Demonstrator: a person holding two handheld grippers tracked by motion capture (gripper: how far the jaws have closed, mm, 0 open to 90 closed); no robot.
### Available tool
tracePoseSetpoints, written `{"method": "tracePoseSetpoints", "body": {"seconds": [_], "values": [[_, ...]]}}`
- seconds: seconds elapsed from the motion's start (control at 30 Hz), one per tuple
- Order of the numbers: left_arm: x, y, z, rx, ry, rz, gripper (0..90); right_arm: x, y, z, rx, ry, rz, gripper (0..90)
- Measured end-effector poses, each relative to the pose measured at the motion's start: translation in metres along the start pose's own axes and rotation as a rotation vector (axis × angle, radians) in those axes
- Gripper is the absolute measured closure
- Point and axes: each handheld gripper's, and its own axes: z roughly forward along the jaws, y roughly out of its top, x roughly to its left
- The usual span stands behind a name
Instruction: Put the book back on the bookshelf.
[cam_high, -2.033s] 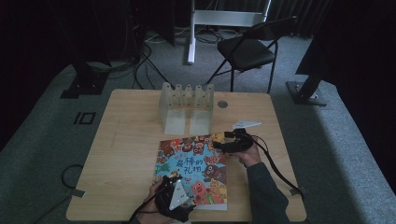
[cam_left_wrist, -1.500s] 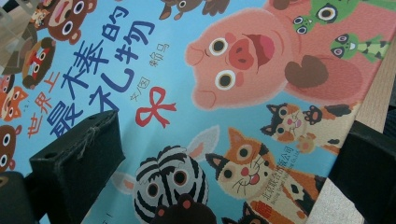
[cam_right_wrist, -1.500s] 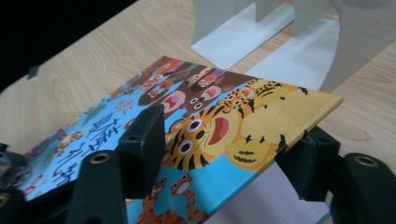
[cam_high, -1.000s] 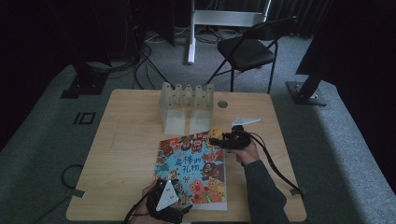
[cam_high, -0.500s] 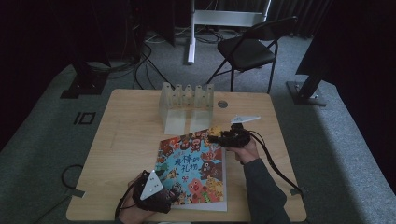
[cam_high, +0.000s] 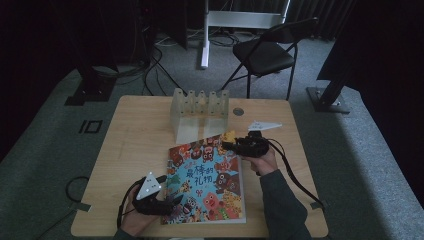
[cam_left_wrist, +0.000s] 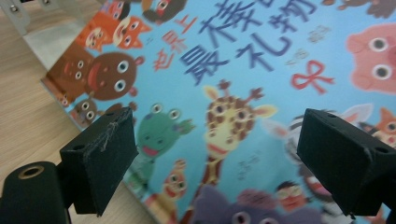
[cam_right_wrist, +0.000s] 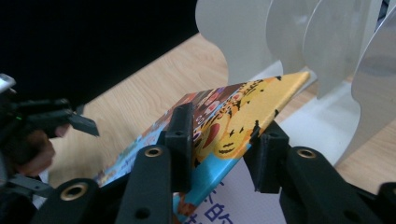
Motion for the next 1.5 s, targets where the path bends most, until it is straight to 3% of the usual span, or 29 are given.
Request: {"method": "tracePoseSetpoints", "body": {"seconds": [0.27, 0.47, 0.63, 0.87, 0.9, 1.03, 1.13, 1.2, 1.3, 1.43, 1.5], "values": [[0.010, 0.002, 0.001, -0.010, -0.002, -0.023, 11.7, 0.007, 0.006, -0.012, -0.048, 0.003, -0.006, 70.4], [0.022, 0.010, 0.002, -0.025, -0.005, -0.033, 13.2, 0.016, 0.014, -0.022, -0.087, 0.024, -0.038, 73.2], [0.037, 0.024, 0.001, -0.059, -0.003, -0.044, 13.6, 0.024, 0.023, -0.031, -0.107, 0.033, -0.070, 75.3], [0.052, 0.029, -0.001, -0.083, -0.005, -0.070, 13.7, 0.029, 0.032, -0.042, -0.140, 0.052, -0.084, 77.7], [0.059, 0.030, -0.001, -0.098, -0.018, -0.095, 14.1, 0.032, 0.035, -0.045, -0.147, 0.054, -0.096, 78.1], [0.070, 0.034, 0.005, -0.100, -0.059, -0.121, 14.8, 0.036, 0.038, -0.051, -0.158, 0.060, -0.109, 78.6], [0.072, 0.037, 0.009, -0.104, -0.066, -0.122, 14.8, 0.037, 0.039, -0.053, -0.168, 0.059, -0.112, 78.7], [0.077, 0.040, 0.016, -0.110, -0.097, -0.145, 14.8, 0.038, 0.039, -0.054, -0.175, 0.065, -0.113, 78.8], [0.080, 0.044, 0.024, -0.107, -0.132, -0.142, 14.7, 0.038, 0.038, -0.055, -0.187, 0.078, -0.113, 78.9], [0.082, 0.045, 0.032, -0.098, -0.145, -0.153, 14.1, 0.038, 0.037, -0.057, -0.202, 0.094, -0.115, 79.1], [0.084, 0.046, 0.040, -0.077, -0.187, -0.158, 13.1, 0.038, 0.037, -0.058, -0.210, 0.107, -0.116, 79.2]]}}
